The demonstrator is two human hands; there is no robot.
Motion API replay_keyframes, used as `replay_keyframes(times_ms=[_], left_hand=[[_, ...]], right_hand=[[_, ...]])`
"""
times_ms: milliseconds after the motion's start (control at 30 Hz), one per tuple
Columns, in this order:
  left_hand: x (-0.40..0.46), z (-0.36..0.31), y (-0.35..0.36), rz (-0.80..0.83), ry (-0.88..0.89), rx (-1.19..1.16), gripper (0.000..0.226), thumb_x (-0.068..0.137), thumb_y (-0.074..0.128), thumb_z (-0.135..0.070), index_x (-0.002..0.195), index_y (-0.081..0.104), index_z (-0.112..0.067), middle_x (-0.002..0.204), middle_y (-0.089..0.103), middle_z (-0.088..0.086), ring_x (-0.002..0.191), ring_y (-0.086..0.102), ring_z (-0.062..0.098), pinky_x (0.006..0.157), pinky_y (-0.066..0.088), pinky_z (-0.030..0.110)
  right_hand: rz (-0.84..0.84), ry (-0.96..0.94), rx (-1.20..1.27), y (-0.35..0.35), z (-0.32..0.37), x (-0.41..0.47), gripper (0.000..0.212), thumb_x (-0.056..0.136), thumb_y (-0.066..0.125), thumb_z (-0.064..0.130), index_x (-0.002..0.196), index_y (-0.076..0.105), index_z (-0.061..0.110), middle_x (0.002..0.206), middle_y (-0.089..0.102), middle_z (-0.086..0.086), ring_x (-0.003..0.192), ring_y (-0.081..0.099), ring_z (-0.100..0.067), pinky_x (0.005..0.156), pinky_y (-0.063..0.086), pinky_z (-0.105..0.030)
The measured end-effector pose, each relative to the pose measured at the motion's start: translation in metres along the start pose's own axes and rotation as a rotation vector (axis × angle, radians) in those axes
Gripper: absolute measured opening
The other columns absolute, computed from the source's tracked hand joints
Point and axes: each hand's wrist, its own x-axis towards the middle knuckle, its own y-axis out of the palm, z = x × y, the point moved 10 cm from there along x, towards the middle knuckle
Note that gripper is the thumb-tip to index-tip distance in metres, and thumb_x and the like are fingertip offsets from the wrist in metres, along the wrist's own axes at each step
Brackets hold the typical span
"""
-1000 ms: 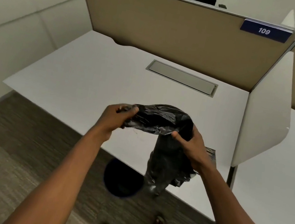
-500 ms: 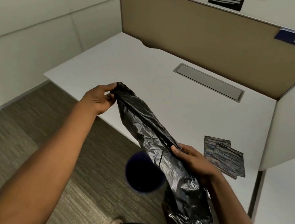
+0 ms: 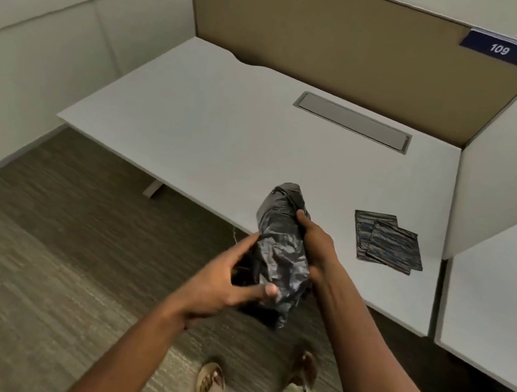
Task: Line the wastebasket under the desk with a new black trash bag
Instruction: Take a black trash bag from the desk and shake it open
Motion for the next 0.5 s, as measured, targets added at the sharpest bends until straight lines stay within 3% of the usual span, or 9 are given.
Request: replay_keyframes(times_ms=[67,133,233,267,300,367,433,500], left_hand=[[-0.003,0.01,-0.006,-0.091,-0.038,-0.092,0.098,0.074,0.09,-0.031,0.154,0.036,-0.049,0.148,0.055,-0.002,0.135,0.057,0.018,0.105,0.055,0.048],[-0.006,0.014,-0.021,-0.206,-0.051,-0.207,0.081,0.083,0.082,-0.012,0.15,0.047,-0.041,0.142,0.062,0.005,0.131,0.061,0.023,0.102,0.057,0.051],[-0.014,0.019,-0.045,-0.376,-0.061,-0.231,0.049,0.091,0.073,-0.011,0.136,0.064,-0.026,0.124,0.075,0.003,0.119,0.07,0.023,0.099,0.059,0.049],[-0.018,0.019,-0.052,-0.431,-0.065,-0.228,0.038,0.093,0.072,-0.014,0.13,0.068,-0.023,0.117,0.078,0.002,0.114,0.073,0.022,0.098,0.059,0.046],[-0.021,0.022,-0.058,-0.477,-0.069,-0.226,0.028,0.095,0.07,-0.018,0.123,0.071,-0.022,0.11,0.081,0.0,0.109,0.075,0.019,0.097,0.059,0.042],[-0.027,0.025,-0.065,-0.534,-0.084,-0.219,0.014,0.098,0.065,-0.027,0.108,0.075,-0.027,0.101,0.082,-0.006,0.099,0.077,0.01,0.093,0.059,0.037],[-0.031,0.027,-0.063,-0.565,-0.1,-0.223,0.016,0.099,0.063,-0.037,0.1,0.076,-0.027,0.096,0.082,-0.006,0.094,0.078,0.011,0.083,0.062,0.032],[-0.033,0.028,-0.059,-0.601,-0.12,-0.217,0.025,0.097,0.063,-0.046,0.095,0.078,-0.025,0.092,0.082,-0.004,0.089,0.079,0.013,0.071,0.061,0.027]], right_hand=[[-0.045,-0.02,-0.05,0.001,0.0,-0.001,0.046,0.101,0.062,0.029,0.129,0.062,-0.006,0.116,0.074,-0.025,0.1,0.073,-0.037,0.091,0.059,-0.047],[-0.075,-0.045,-0.256,0.001,-0.001,-0.006,0.054,0.098,0.063,0.046,0.12,0.069,-0.003,0.109,0.077,-0.021,0.097,0.076,-0.033,0.088,0.061,-0.044],[-0.128,-0.224,-1.05,0.003,0.015,-0.024,0.094,0.082,0.039,0.089,0.078,0.071,0.001,0.078,0.076,-0.014,0.072,0.07,-0.022,0.062,0.048,-0.028],[-0.2,-0.336,-1.259,0.0,0.024,-0.033,0.095,0.079,0.031,0.094,0.069,0.067,0.007,0.068,0.071,-0.007,0.067,0.066,-0.021,0.059,0.043,-0.026],[-0.279,-0.457,-1.339,-0.002,0.034,-0.043,0.09,0.079,0.028,0.093,0.071,0.069,0.013,0.066,0.069,-0.001,0.066,0.065,-0.019,0.059,0.041,-0.025],[-0.336,-0.645,-1.179,-0.008,0.045,-0.071,0.072,0.084,0.037,0.088,0.092,0.07,0.025,0.073,0.068,0.011,0.072,0.066,-0.012,0.063,0.043,-0.026],[-0.164,-0.757,-0.984,0.001,0.035,-0.101,0.058,0.084,0.045,0.086,0.098,0.066,0.034,0.083,0.071,0.014,0.08,0.068,-0.003,0.066,0.047,-0.027],[0.072,-0.815,-1.021,0.024,0.015,-0.132,0.054,0.082,0.049,0.085,0.105,0.064,0.038,0.098,0.069,0.017,0.093,0.066,0.0,0.073,0.052,-0.026]])
